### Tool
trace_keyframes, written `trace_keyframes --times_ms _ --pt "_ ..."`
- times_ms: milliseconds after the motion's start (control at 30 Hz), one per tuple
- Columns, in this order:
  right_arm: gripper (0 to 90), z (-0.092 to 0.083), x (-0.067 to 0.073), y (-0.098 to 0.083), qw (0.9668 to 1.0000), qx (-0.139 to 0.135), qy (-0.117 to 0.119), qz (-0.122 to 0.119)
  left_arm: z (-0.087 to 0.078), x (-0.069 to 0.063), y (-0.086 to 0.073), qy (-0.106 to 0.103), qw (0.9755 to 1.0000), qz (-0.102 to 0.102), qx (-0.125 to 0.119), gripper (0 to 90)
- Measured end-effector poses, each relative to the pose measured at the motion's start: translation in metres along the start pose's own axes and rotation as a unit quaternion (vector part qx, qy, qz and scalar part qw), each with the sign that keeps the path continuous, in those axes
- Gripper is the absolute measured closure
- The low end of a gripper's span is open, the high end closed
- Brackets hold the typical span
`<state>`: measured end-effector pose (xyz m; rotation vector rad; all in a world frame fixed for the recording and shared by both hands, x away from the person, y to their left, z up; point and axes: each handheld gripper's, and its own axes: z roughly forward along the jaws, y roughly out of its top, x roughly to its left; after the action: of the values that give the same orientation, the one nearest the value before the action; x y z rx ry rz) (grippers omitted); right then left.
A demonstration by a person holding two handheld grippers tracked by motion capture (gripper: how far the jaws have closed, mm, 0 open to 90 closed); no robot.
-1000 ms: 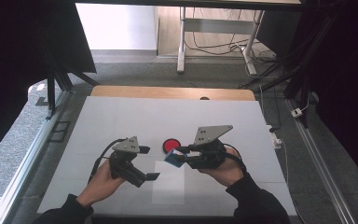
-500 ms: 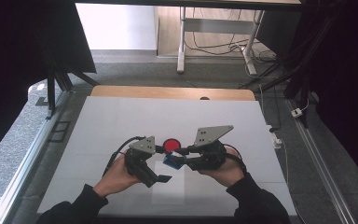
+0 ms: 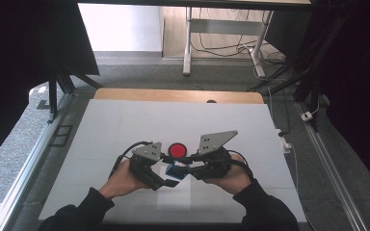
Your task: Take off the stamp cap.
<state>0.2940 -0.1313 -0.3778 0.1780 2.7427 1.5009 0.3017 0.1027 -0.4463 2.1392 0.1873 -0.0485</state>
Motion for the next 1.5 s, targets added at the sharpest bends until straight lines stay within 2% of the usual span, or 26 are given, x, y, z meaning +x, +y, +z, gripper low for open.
trace_keyframes --times_ms 133,233,800,833,1067,1233,1333,1400,1500 --pt "71.4 -0.0011 0.0008 0.0008 1.0000 -0.002 0.005 -0.002 -0.0009 -0.0003 -0.0031 -0.016 0.9998 0.011 -0.006 41.0" --pt "71.3 -0.0013 0.0012 0.0010 1.0000 0.000 0.006 -0.003 -0.0009 -0.0003 -0.0035 -0.022 0.9997 0.012 -0.009 44.5" --pt "71.4 -0.0009 0.0021 0.0012 0.9999 0.004 0.013 -0.010 -0.0051 -0.0011 -0.0029 -0.049 0.9984 0.017 -0.023 58.9" --pt "71.4 -0.0009 0.0023 0.0013 0.9999 0.005 0.012 -0.010 -0.0051 -0.0010 -0.0028 -0.052 0.9982 0.018 -0.023 62.0" --pt "71.3 -0.0024 0.0017 0.0010 0.9998 -0.001 0.017 -0.007 -0.0053 -0.0006 -0.0031 -0.065 0.9972 0.019 -0.030 67.4" --pt "71.4 -0.0025 0.0018 0.0014 0.9997 -0.002 0.022 -0.005 -0.0065 0.0003 -0.0035 -0.078 0.9964 0.014 -0.029 68.4" --pt "71.3 -0.0021 0.0012 0.0008 0.9997 -0.002 0.025 -0.004 -0.0063 -0.0002 -0.0030 -0.085 0.9961 -0.008 -0.023 68.6" --pt "71.3 -0.0016 0.0019 0.0009 0.9997 -0.002 0.023 -0.007 -0.0069 0.0003 -0.0033 -0.084 0.9962 -0.009 -0.020 68.6" --pt "71.4 -0.0012 0.0029 0.0013 0.9997 -0.004 0.019 -0.013 -0.0071 -0.0004 -0.0033 -0.080 0.9963 -0.022 -0.023 68.7"
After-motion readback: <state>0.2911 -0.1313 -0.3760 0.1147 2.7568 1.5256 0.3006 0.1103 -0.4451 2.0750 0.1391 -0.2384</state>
